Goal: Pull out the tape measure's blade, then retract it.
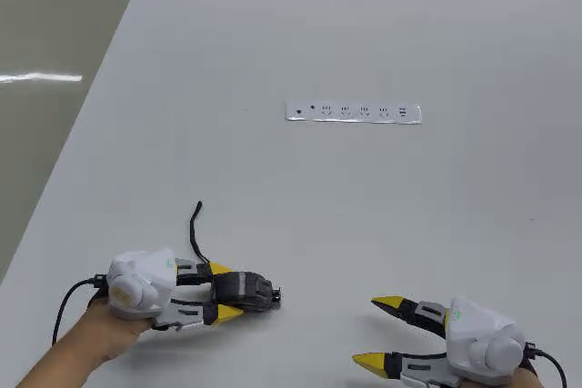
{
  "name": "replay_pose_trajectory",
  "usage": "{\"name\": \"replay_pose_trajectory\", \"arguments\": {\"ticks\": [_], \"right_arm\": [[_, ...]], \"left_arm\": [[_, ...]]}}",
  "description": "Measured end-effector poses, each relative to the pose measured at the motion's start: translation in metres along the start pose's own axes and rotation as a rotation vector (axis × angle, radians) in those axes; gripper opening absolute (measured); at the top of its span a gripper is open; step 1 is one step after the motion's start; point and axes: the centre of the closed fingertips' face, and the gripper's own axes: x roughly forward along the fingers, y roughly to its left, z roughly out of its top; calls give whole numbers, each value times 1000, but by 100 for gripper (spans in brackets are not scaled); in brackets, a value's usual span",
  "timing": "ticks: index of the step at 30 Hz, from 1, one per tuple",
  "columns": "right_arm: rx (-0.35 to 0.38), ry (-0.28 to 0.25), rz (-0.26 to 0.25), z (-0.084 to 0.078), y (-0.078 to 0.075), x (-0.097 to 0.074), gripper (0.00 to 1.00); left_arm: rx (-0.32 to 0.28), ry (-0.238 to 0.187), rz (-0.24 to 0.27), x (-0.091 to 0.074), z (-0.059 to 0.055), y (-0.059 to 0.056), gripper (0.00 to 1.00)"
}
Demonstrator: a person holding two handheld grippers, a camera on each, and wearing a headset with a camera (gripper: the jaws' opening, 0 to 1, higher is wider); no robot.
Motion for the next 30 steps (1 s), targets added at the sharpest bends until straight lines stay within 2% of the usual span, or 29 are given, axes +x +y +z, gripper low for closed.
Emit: {"name": "replay_pose_trajectory", "arguments": {"ticks": [19,30], "right_arm": [[-29,-27,58,17,-2,32,47],[-41,-21,100,20,-3,48,45]], "left_arm": [[24,18,-23,1,-1,0,30],[42,29,-28,0,-2,-1,29]]}}
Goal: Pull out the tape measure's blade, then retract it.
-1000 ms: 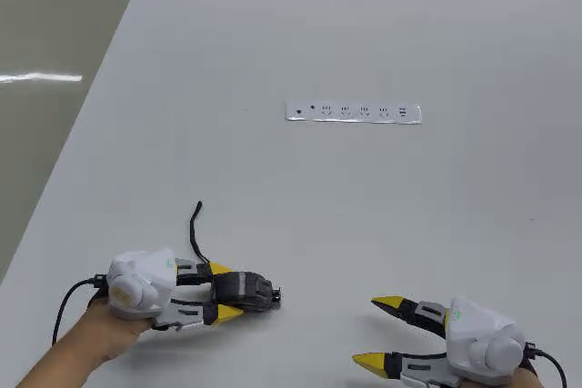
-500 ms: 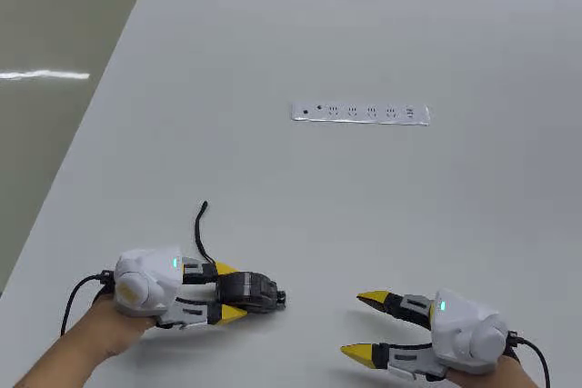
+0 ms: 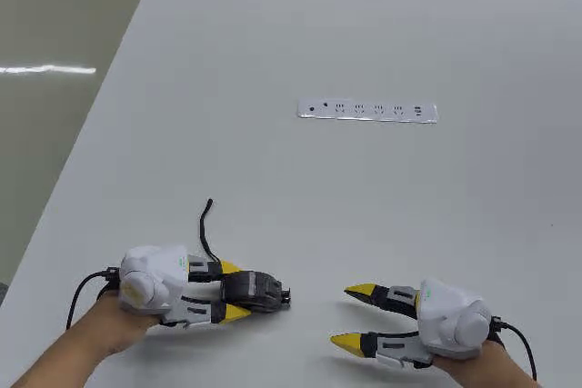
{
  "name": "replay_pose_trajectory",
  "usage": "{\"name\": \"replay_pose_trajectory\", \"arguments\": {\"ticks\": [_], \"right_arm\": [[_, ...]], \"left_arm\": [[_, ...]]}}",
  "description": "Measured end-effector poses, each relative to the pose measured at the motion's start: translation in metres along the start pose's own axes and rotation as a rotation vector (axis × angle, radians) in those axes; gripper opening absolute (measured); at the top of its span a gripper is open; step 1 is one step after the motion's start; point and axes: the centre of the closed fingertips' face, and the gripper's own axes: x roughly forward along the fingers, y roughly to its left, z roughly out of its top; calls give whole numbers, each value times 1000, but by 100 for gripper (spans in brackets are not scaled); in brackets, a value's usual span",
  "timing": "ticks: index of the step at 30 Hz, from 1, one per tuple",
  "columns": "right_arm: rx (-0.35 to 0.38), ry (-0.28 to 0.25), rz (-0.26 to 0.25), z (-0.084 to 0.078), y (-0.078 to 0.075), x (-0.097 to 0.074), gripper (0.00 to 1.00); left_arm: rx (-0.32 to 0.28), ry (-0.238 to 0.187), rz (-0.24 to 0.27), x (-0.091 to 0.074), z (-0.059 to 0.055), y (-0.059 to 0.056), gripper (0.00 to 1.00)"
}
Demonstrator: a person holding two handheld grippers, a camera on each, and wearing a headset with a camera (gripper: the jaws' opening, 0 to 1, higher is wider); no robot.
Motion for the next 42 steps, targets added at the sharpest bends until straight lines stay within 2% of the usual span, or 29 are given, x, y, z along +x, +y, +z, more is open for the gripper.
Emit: {"name": "replay_pose_trajectory", "arguments": {"ticks": [25,33,42], "right_arm": [[-24,-10,47,6,-2,35,41],[-5,-19,50,5,-6,44,39],[-22,-23,67,6,-3,58,37]], "left_arm": [[-15,2,-4,0,-1,1,30],[-18,4,-5,0,0,0,30],[-22,7,-8,0,-1,1,30]]}}
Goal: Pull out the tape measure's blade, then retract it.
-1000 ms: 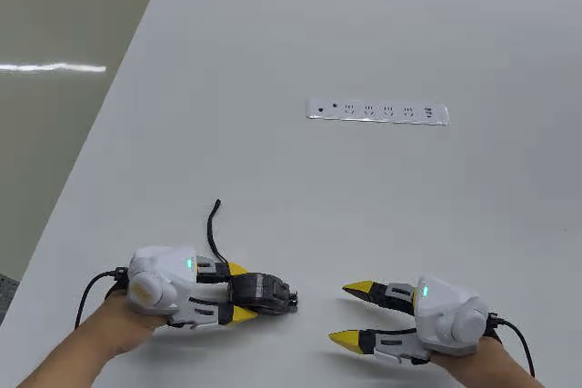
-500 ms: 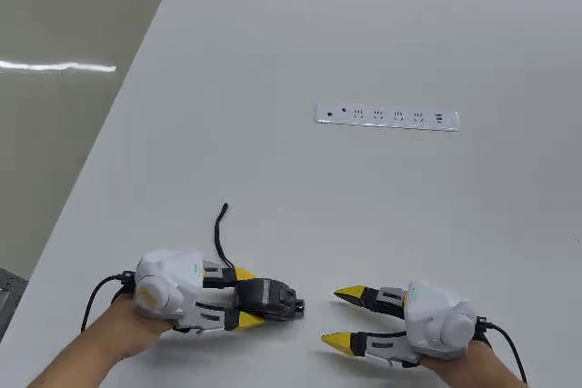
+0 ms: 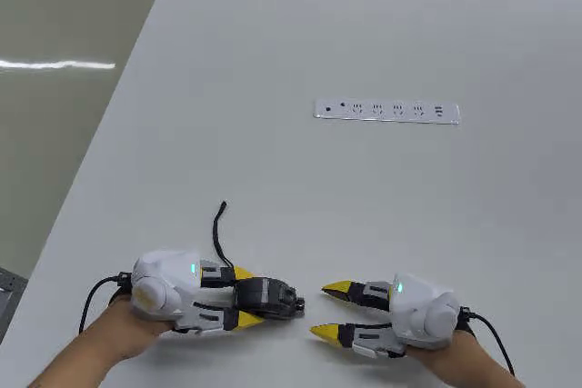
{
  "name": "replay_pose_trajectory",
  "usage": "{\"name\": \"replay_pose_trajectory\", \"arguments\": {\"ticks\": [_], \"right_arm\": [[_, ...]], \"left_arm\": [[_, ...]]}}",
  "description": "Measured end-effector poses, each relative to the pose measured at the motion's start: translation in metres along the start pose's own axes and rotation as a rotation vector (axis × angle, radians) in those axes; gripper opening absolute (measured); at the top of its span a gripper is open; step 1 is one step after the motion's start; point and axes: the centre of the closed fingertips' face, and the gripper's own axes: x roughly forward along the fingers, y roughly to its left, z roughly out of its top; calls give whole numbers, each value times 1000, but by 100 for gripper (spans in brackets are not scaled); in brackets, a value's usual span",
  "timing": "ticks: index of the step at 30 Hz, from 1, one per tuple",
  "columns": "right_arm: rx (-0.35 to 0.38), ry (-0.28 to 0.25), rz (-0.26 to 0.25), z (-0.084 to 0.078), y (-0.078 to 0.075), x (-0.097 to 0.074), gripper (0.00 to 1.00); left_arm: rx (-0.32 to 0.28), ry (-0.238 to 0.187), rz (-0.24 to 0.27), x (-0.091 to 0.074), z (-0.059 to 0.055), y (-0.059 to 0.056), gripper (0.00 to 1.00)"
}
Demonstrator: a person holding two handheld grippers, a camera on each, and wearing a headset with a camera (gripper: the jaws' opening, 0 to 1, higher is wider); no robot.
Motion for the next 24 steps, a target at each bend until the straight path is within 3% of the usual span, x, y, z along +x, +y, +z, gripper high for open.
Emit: {"name": "replay_pose_trajectory", "arguments": {"ticks": [24], "right_arm": [[-34,10,29,-3,0,17,31]], "left_arm": [[-3,5,-1,0,-1,0,30]]}}
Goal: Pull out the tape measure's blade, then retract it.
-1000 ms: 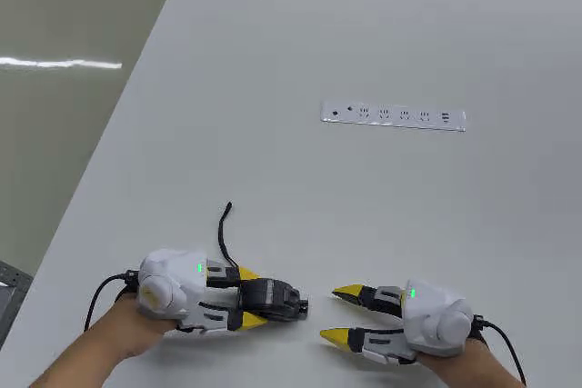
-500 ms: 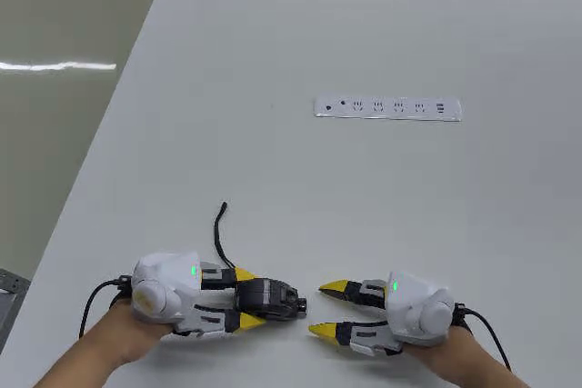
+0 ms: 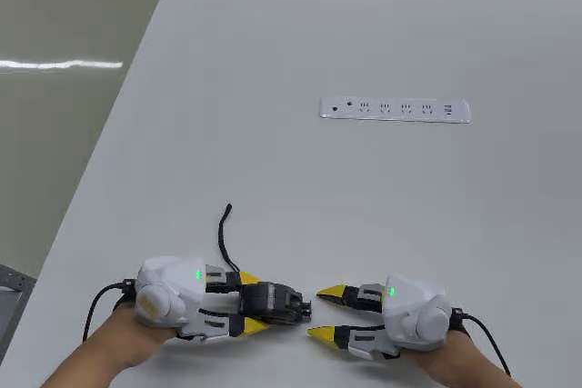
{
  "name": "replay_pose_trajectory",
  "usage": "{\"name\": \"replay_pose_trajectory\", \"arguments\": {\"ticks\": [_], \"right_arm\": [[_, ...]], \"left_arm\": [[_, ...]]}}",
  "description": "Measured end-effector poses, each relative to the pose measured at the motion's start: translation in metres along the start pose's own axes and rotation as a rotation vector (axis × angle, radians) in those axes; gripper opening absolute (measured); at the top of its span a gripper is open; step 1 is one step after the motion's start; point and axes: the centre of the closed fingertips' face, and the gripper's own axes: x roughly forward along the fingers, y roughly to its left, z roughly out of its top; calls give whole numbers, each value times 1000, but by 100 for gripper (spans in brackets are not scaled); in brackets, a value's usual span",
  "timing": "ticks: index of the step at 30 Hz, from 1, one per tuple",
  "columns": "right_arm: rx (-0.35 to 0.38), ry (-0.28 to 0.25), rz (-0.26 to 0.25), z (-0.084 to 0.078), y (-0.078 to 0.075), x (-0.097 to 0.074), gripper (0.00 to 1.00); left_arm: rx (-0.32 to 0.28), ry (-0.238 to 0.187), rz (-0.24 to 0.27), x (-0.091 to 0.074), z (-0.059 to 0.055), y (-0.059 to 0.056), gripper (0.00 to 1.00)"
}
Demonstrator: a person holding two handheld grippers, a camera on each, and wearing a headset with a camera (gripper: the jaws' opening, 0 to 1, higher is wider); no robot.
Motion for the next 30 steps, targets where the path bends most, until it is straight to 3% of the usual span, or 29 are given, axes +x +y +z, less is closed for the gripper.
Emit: {"name": "replay_pose_trajectory", "arguments": {"ticks": [30], "right_arm": [[-84,22,33,0,-1,11,17]], "left_arm": [[-1,1,-1,1,-1,0,30]]}}
